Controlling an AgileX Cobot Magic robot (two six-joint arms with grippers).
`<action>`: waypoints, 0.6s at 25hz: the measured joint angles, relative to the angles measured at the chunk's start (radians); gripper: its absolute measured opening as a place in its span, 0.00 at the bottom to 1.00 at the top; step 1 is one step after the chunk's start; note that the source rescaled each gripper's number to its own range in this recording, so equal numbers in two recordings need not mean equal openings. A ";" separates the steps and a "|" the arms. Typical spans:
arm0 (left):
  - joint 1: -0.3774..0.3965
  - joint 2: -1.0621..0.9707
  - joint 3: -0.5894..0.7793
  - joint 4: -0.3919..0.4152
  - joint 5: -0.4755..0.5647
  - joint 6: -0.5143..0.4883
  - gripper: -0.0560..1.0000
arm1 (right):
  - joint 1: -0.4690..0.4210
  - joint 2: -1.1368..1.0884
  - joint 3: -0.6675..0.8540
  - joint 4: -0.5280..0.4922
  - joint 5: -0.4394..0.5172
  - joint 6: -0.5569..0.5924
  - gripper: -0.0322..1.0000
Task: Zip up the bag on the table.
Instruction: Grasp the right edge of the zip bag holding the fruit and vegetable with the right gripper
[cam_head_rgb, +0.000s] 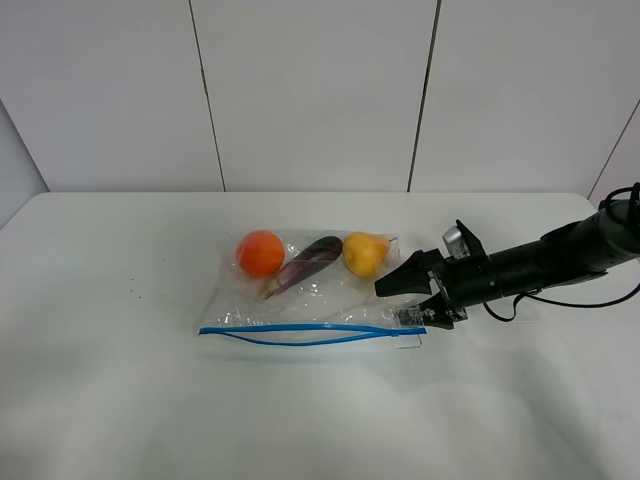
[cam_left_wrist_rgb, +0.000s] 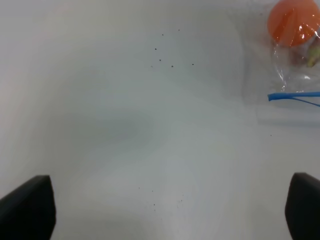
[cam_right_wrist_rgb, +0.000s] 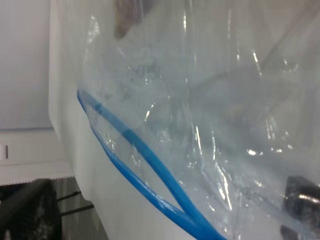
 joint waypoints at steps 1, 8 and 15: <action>0.000 0.000 0.000 0.000 0.000 0.000 1.00 | 0.000 0.000 0.000 -0.001 0.000 0.000 1.00; 0.000 0.000 0.000 0.000 0.000 0.000 1.00 | 0.000 0.000 0.000 -0.001 0.000 0.000 0.66; 0.000 0.000 0.000 0.000 0.000 0.000 1.00 | 0.000 0.000 0.000 -0.001 0.000 0.001 0.42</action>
